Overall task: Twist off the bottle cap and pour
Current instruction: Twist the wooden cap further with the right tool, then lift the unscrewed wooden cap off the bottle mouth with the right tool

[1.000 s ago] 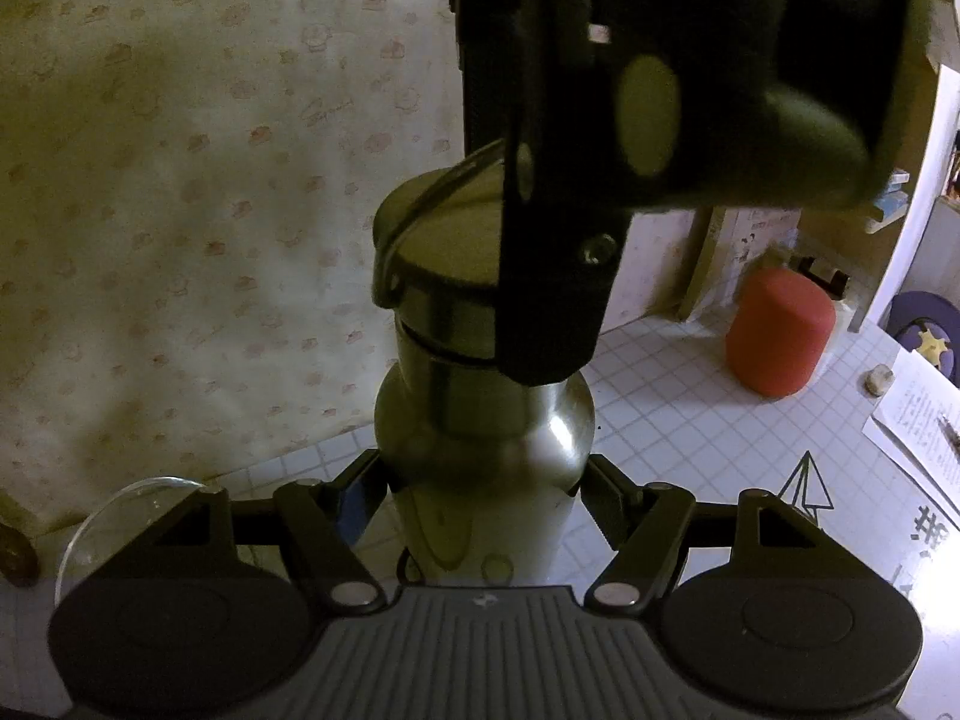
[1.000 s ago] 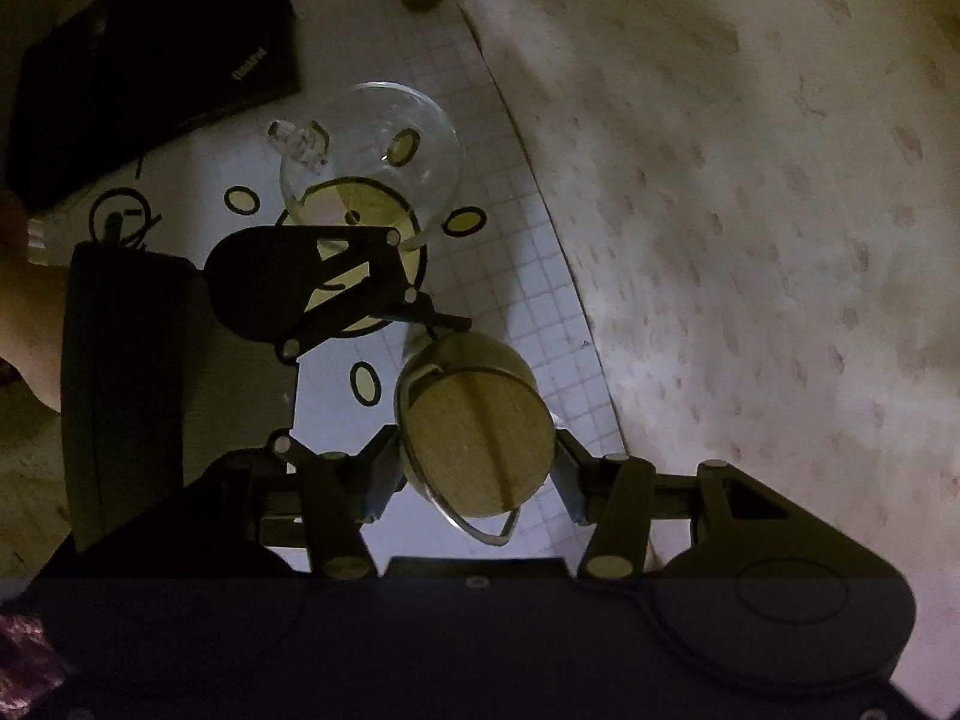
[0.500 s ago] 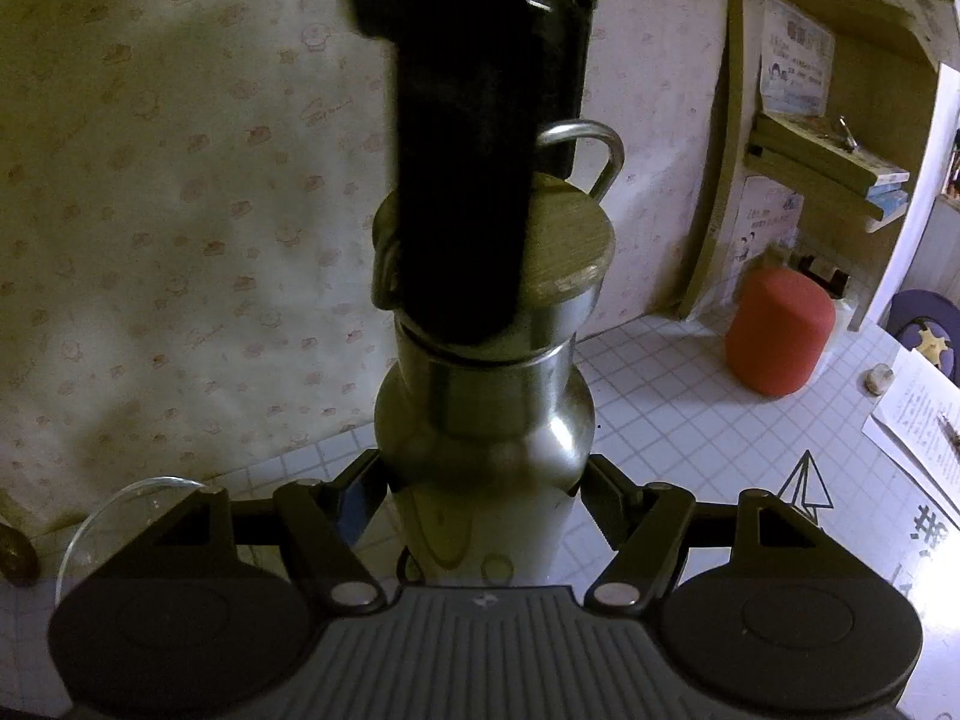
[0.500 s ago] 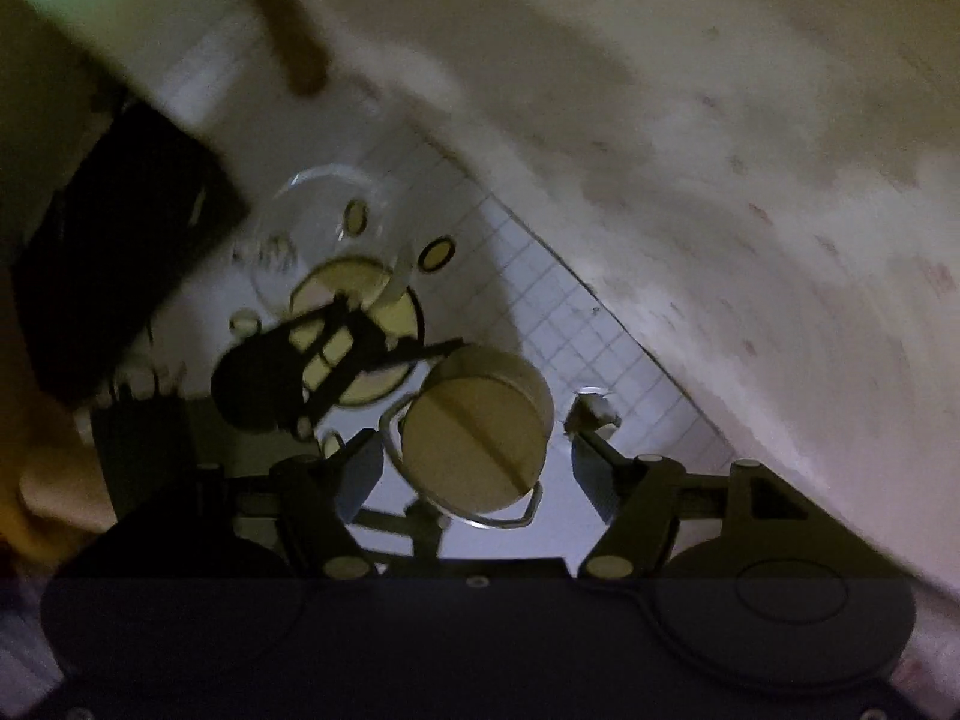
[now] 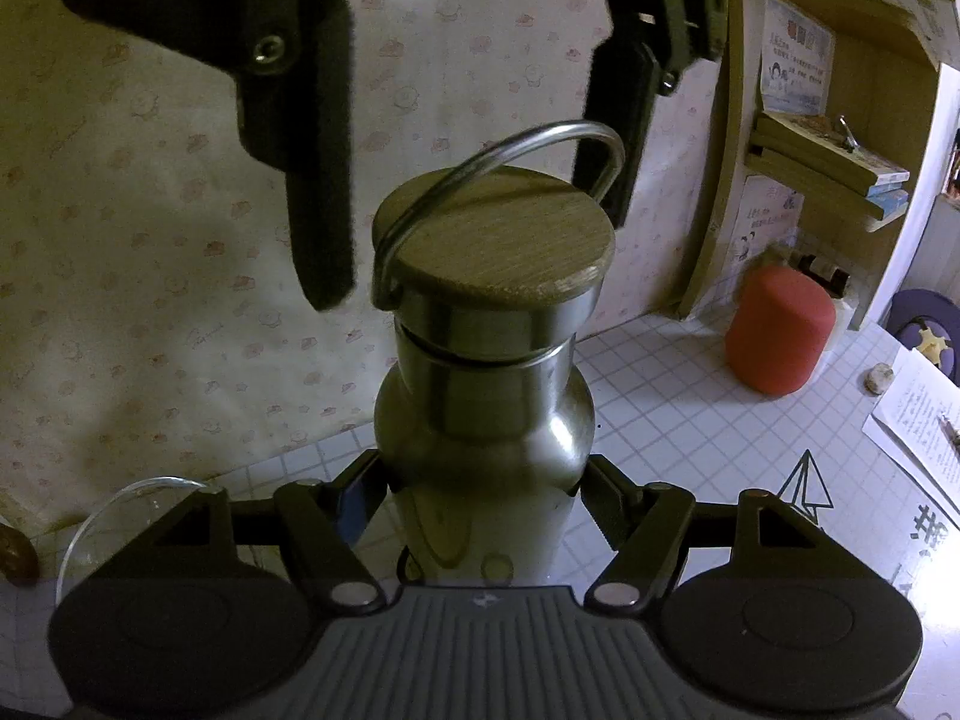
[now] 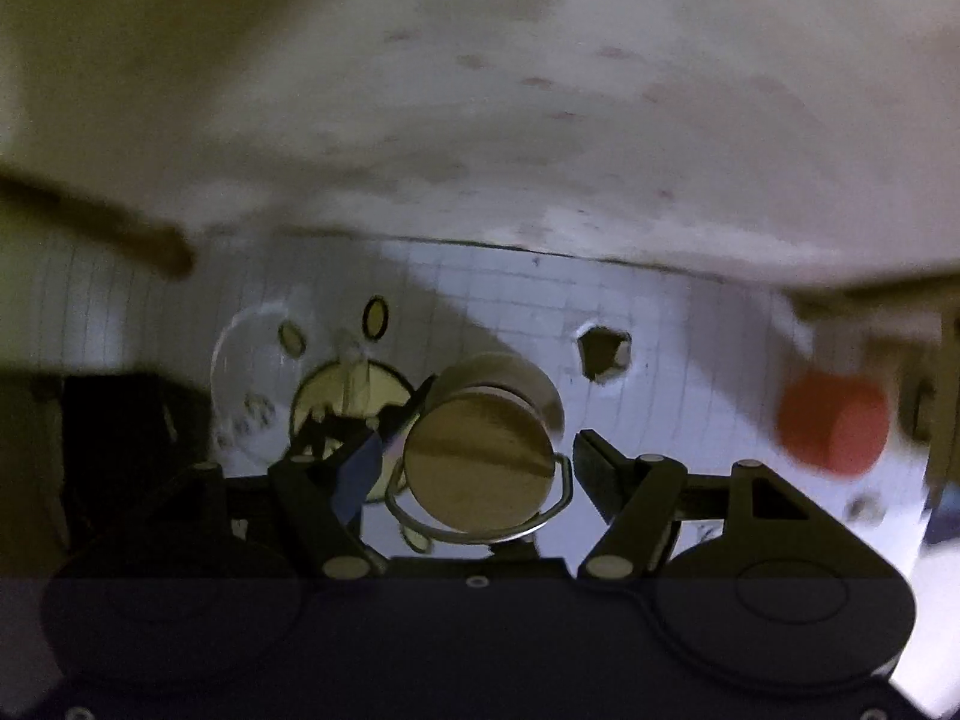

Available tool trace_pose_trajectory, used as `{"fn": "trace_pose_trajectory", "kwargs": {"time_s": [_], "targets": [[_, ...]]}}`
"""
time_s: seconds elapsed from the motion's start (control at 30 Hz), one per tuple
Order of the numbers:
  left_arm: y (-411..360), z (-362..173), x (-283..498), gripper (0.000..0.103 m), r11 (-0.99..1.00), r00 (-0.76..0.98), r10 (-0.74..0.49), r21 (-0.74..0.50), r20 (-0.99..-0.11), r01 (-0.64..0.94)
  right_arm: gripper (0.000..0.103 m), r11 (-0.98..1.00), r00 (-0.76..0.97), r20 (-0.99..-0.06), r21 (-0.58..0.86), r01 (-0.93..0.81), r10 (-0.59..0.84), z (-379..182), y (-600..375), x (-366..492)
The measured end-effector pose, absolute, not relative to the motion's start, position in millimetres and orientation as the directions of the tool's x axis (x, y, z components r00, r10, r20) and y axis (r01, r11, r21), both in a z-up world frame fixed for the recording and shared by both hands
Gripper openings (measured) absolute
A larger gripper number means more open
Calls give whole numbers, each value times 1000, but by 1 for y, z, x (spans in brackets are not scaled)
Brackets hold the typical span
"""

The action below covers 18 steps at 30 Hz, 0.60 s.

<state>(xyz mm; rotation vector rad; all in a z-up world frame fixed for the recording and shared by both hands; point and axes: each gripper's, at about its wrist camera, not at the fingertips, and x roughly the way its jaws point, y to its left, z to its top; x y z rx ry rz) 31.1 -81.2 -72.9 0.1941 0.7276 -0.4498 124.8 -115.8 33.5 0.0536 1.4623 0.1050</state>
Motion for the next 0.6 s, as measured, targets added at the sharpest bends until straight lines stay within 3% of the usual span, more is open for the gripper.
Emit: {"fn": "trace_pose_trajectory", "kwargs": {"time_s": [0.3,0.6], "targets": [[-78,-72,30,69,887,657,-329,16,-679,461,62,970,111,-986,142,197,121,26,-133,125],[-77,-72,30,69,887,657,-330,17,-678,462,59,987,98,-988,131,89,122,25,-131,129]]}}
